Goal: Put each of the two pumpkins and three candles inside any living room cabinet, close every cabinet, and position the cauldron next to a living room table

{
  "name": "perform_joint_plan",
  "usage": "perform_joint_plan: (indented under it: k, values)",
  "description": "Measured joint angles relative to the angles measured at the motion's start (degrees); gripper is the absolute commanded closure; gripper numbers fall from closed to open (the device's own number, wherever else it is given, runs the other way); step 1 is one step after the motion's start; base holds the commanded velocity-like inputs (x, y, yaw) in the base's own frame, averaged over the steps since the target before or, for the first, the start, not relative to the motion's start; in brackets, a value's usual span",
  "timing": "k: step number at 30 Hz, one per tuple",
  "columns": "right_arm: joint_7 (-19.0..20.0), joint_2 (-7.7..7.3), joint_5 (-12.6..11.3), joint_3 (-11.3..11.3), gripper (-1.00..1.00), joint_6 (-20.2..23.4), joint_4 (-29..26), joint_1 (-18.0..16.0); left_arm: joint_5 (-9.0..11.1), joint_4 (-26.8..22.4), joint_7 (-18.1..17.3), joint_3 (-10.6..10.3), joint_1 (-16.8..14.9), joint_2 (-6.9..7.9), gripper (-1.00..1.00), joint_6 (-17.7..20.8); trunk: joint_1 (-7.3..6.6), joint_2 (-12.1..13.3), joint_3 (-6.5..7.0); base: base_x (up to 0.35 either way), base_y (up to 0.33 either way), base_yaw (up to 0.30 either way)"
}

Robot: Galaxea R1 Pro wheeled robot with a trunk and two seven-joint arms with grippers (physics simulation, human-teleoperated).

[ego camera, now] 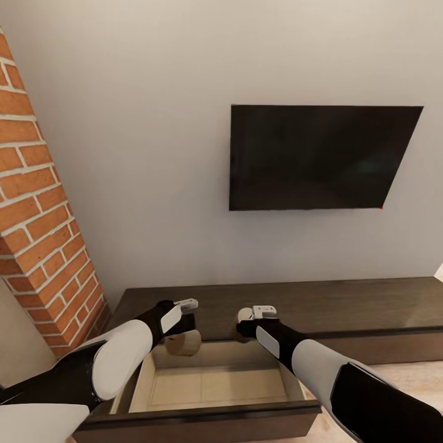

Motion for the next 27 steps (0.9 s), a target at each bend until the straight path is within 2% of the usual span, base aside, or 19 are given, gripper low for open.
perform_joint_plan:
  k: [5,14,15,19,27]
  values:
    - [-0.03,0.0,-0.06,-0.06,1.0,0.11,0.0,0.03,0.76,0.0,-0.07,-0.06,0.02,-0.12,1.0,-0.02,1.1,-2.01,-0.9,0.003,0.0,0.0]
    - [-0.04,-0.1,-0.09,-0.07,1.0,0.25,0.01,0.02,0.84,0.0,-0.07,-0.08,0.01,-0.14,1.0,-1.53,3.08,-5.62,-2.51,0.0,0.0,0.0]
    - [-0.04,-0.09,-0.47,-0.06,1.0,2.15,0.04,0.07,0.84,-0.01,-0.01,-0.06,0.02,-0.14,1.0,-1.75,3.3,-6.02,-2.7,0.0,0.0,0.0]
    - [-0.03,-0.12,-0.07,-0.13,1.0,4.1,0.0,0.04,0.84,0.02,-0.04,-0.07,0.03,-0.14,1.0,-1.77,4.18,-7.62,-3.41,0.0,0.0,0.0]
    - [-0.03,-0.18,-0.13,-0.17,1.0,5.58,0.08,0.03,0.85,0.04,0.08,-0.04,0.02,-0.14,1.0,-1.65,4.18,-7.64,-3.42,0.0,0.0,0.0]
